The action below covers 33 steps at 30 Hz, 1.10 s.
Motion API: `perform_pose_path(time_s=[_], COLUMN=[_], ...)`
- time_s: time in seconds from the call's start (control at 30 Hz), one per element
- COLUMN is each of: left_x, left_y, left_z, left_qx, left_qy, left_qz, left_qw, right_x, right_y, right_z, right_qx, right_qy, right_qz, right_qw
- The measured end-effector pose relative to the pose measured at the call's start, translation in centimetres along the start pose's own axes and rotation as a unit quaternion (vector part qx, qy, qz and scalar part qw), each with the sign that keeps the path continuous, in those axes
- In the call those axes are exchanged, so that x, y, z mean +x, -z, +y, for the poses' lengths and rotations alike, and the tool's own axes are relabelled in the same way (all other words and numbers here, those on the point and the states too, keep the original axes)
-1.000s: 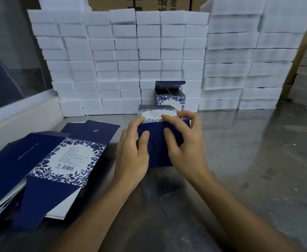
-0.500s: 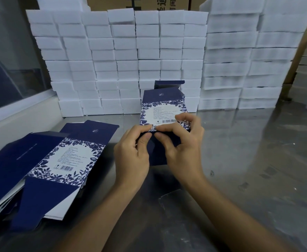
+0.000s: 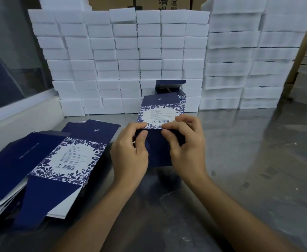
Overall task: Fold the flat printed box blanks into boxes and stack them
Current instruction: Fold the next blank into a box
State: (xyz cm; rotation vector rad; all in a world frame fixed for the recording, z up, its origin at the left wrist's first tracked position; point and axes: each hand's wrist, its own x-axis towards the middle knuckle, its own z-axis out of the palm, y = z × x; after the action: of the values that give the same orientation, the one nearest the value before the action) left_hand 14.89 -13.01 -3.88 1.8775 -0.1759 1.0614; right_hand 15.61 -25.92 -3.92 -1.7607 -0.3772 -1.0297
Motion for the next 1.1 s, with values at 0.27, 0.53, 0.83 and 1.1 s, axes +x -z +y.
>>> perform_pose_path(time_s=[0.27, 0.53, 0.83, 1.1], left_x=[0.6, 0.6, 0.7, 0.8], left_y=[0.4, 0.5, 0.6, 0.2], left_z=[-0.2, 0.0, 0.4, -0.3], left_qx=[-0.019, -0.066, -0.151, -0.16], left_qy=[0.035, 0.056, 0.109, 0.115], left_qz=[0.025, -0.013, -0.066, -0.051], left_qw=[0.999, 0.996, 0.98, 0.979], right_x=[0.2, 1.0, 1.1, 0.3], right_y=[0.6, 0.9, 0.7, 0.2], right_z=[0.0, 0.6, -0.8, -0.5], right_qx=[0.06, 0.123, 0.323, 0.251], right_qy=[-0.035, -0.126, -0.287, -0.185], right_qz=[-0.011, 0.053, 0.028, -0.062], right_qw=[0.998, 0.983, 0.902, 0.948])
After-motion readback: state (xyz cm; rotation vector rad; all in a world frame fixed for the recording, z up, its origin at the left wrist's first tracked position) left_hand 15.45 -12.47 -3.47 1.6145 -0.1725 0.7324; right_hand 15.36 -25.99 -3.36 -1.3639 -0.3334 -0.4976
